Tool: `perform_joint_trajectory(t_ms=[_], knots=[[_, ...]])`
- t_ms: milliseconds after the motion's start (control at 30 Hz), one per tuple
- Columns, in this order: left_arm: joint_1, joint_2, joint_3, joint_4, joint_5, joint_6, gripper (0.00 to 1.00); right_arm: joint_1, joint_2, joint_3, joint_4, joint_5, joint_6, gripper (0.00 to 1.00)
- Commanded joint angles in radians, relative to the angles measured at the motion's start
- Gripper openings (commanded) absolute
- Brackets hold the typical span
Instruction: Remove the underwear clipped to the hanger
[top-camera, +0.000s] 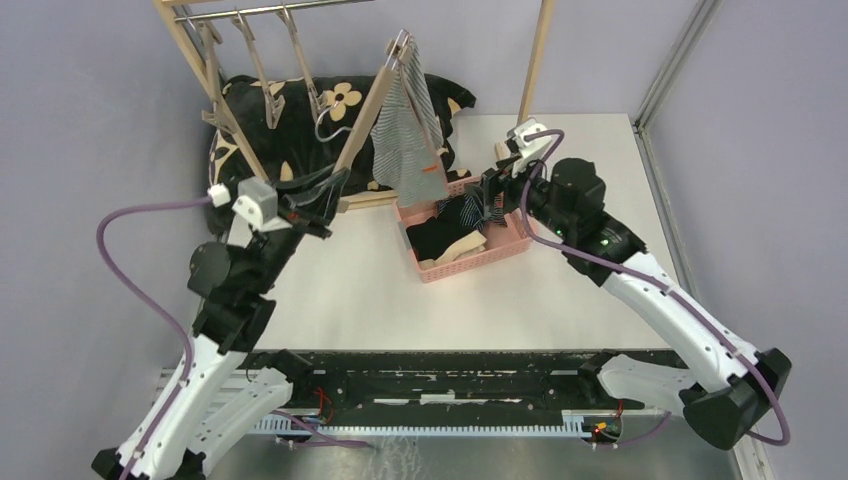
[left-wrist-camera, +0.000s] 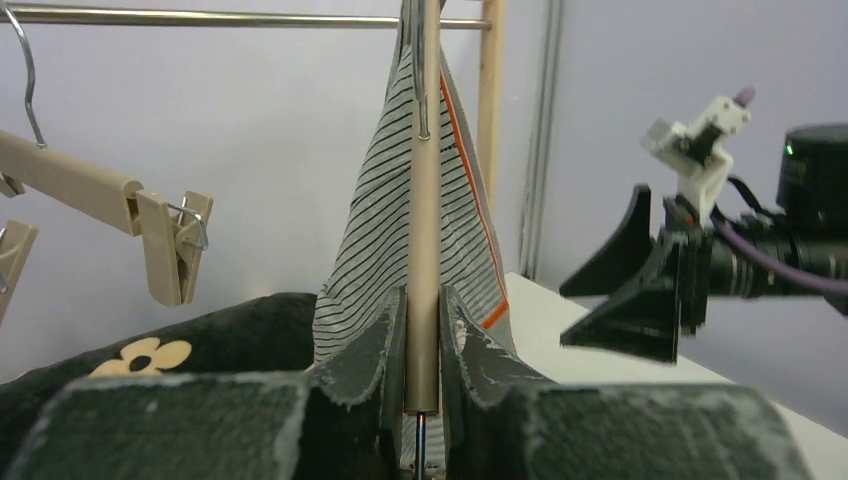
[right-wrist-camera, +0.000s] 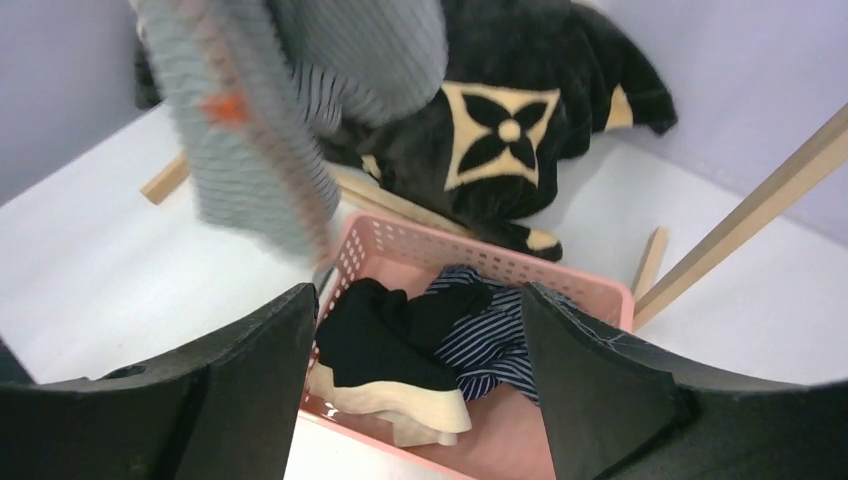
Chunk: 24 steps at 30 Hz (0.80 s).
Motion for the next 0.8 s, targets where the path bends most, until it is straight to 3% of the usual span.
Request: perform_joint_trajectory(t_ms=[0, 167, 267, 567, 767], knots=[[-0.003, -0.129, -0.076, 0.015, 0.096, 0.003, 0.03, -0.005, -0.083, 0.151, -0.153, -0.101, -0.076, 0.84], [-0.003, -0.215, -0.139, -0.052, 0.162, -0.019, 0.03, -0.004, -0.143, 0.241, -0.211, -0.208, -0.117, 0.87], [-0.003, -0.263, -0.22, -0.01, 0.221, -0.058, 0.03, -0.005, -0.15, 0.31, -0.253, -0.306, -0.136, 0.88], [-0.003, -0.323, -0.507, 0.38, 0.47, -0.271, 0.03, -0.005, -0.121, 0.417, -0.312, -0.619, -0.156, 0.89], [-0.002, -0.312, -0.583, 0.551, 0.517, -0.345, 0.03, -0.006, -0.094, 0.402, -0.318, -0.718, -0.169, 0.89]])
